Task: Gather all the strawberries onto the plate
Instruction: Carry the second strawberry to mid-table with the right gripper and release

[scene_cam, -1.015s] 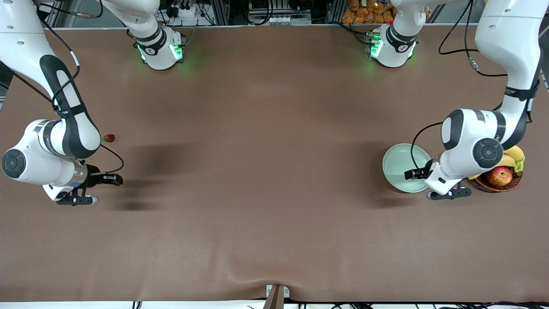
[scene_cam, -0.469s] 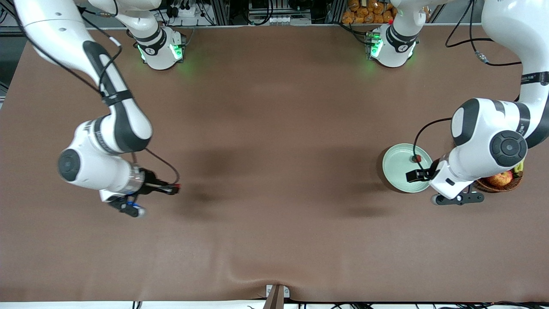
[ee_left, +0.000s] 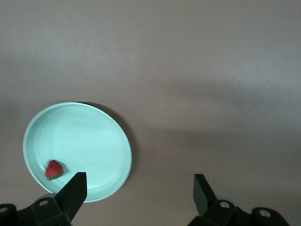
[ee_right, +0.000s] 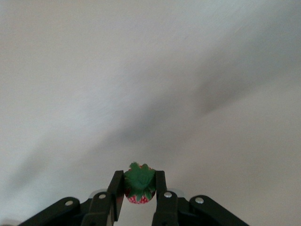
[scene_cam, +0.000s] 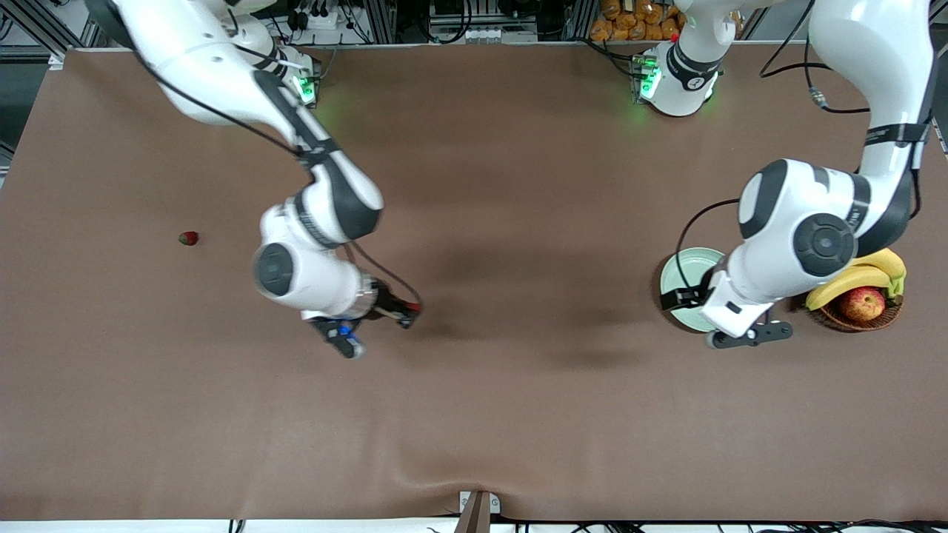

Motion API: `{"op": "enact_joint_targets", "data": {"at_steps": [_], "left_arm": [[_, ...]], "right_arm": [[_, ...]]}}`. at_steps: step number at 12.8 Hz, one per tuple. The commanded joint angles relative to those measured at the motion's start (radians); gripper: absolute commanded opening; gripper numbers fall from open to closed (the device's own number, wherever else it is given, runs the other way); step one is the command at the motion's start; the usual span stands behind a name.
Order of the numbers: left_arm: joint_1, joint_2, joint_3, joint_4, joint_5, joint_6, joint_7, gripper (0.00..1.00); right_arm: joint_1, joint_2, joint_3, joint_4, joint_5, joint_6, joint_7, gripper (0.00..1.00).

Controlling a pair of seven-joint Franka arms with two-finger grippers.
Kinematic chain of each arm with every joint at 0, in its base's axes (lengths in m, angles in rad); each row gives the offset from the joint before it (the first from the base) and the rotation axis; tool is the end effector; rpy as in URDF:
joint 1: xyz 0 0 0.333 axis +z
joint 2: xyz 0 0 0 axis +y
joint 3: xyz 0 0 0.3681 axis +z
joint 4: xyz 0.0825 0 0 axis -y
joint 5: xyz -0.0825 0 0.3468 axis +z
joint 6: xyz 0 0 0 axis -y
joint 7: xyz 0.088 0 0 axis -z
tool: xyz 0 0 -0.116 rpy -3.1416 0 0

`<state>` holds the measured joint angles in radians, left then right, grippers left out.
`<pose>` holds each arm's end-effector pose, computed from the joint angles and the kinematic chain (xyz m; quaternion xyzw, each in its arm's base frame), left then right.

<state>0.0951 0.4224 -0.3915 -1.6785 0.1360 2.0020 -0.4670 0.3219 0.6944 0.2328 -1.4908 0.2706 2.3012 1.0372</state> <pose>0.6249 -0.1451 0.4230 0.9970 0.0677 -0.0367 0.0049 0.6378 0.3580 0.3372 -0.9202 0.3433 0.0831 0.1687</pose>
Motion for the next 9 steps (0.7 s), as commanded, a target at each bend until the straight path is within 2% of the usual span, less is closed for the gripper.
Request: {"op": "enact_joint_targets", "data": {"at_steps": [1,4,6,9], "left_arm": [[-0.026,0.033,-0.003,0.006,0.005,-0.019,-0.035,1.0],[-0.055,0.039,-0.003,0.002,0.007,-0.019,-0.093,1.0],[-0.063,0.045,-0.003,0.002,0.011,-0.019,-0.128,1.0],[-0.063,0.055,-0.003,0.002,0.01,-0.019,-0.143,1.0]], "right_arm": [[0.096,0.071,-0.01,0.06,0.021,0.105,0.13,0.0],[0.227,0.178,-0.01,0.159,0.021,0.234,0.274,0.0],[0.275,0.195,-0.012,0.172,0.019,0.25,0.316,0.0],[0.359,0.234,-0.012,0.172,0.019,0.345,0.348,0.0]]}}
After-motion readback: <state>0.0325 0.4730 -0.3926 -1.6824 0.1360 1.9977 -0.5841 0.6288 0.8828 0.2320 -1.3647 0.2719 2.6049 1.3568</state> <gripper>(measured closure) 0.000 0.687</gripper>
